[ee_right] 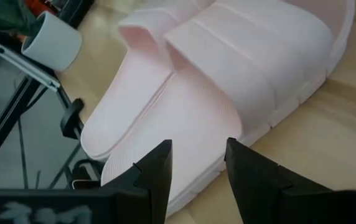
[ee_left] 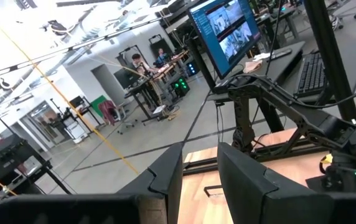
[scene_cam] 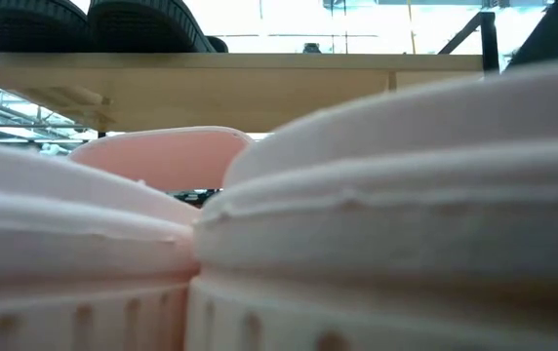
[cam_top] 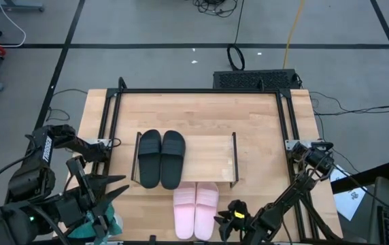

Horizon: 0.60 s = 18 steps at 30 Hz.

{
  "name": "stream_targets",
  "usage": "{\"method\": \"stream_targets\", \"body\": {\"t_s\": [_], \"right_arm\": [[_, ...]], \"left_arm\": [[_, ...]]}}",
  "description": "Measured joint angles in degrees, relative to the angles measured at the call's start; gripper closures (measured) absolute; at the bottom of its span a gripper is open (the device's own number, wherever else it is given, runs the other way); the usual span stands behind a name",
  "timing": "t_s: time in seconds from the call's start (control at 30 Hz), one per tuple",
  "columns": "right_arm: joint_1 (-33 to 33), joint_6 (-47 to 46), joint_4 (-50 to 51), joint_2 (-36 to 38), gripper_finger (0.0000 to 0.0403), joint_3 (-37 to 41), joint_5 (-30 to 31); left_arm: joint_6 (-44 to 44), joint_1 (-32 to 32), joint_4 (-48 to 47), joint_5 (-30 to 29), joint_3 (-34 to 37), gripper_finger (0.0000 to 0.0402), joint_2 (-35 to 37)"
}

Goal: Pick and place slides into the shelf
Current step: Put the right pink slide on the shelf

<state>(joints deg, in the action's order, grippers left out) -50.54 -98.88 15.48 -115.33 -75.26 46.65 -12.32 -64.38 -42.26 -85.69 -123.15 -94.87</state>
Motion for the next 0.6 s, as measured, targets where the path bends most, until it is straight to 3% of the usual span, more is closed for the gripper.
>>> {"method": "stream_targets", "body": {"t_s": [0.6], "right_arm": [[1.65, -6.74, 3.68, 0.00, 0.0264, 0.00, -0.19]], "left_arm": [[-1.58, 0.00, 0.01, 0.02, 0.00, 0.0293, 0.00]]}}
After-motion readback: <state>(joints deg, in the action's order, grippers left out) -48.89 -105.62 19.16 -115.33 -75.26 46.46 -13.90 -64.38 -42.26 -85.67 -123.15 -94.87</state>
